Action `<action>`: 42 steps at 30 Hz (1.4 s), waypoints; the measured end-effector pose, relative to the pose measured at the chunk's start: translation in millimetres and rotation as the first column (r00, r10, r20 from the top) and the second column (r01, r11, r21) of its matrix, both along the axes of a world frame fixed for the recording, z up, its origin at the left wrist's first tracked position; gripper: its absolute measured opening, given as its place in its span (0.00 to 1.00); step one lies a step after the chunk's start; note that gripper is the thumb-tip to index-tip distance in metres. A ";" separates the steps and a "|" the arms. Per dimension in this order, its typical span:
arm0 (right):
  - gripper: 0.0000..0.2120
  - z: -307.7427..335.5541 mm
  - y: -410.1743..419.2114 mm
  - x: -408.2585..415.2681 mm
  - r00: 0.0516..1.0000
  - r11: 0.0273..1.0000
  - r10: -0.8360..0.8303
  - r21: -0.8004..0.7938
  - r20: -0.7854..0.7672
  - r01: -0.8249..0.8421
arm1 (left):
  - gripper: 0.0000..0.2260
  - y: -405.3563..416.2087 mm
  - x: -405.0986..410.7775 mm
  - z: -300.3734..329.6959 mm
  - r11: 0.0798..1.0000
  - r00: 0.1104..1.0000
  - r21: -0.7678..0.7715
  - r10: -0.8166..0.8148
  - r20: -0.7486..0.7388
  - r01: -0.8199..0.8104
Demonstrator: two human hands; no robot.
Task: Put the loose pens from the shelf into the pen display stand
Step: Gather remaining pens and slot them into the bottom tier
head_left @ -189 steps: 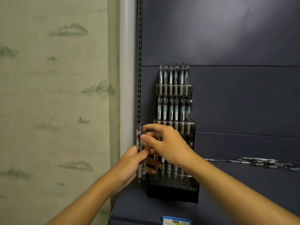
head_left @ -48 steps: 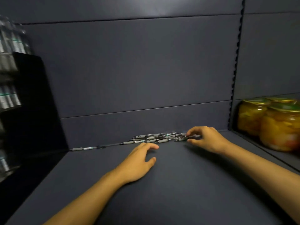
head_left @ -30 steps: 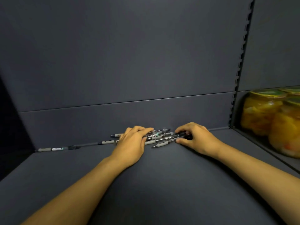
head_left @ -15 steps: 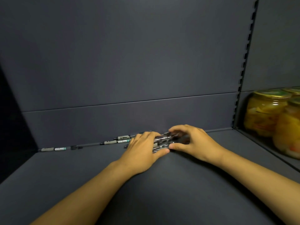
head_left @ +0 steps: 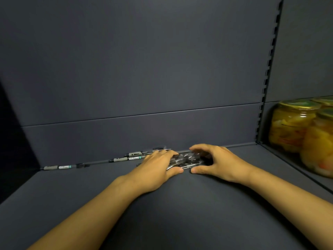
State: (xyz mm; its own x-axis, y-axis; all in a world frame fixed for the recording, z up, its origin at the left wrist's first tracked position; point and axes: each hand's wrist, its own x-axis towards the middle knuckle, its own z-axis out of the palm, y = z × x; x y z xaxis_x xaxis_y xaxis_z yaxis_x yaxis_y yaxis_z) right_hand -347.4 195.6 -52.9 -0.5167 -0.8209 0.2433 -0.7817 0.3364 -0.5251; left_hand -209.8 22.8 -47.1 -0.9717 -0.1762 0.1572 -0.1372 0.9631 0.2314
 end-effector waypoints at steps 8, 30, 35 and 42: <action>0.35 1.4 0.6 3.8 0.991 0.993 0.063 -0.108 0.122 -0.050 | 0.15 3.9 3.8 10.5 0.997 0.995 -0.044 -0.059 0.081 0.062; 0.27 52.1 -42.5 84.6 0.908 0.882 0.240 -0.469 0.343 -0.056 | 0.09 37.3 38.8 25.5 0.622 0.813 0.742 0.279 -0.511 0.253; 0.18 39.8 -63.8 106.3 0.944 0.890 0.117 -0.455 0.310 0.039 | 0.13 36.6 36.5 3.6 0.653 0.739 0.713 0.343 -0.580 0.256; 0.09 22.3 -67.0 111.8 0.954 0.870 0.110 -0.491 0.280 0.043 | 0.10 36.4 35.9 -3.0 0.637 0.721 0.709 0.335 -0.607 0.301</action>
State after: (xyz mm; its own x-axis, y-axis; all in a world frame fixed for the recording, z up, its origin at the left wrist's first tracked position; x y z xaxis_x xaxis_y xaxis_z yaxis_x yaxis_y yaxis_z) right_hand -235.6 128.6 -30.6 -0.6008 -0.6543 0.4593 -0.5747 -0.0458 -0.8171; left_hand -173.9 59.2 -50.1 -0.6551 -0.5472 0.5210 0.3353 0.4074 0.8495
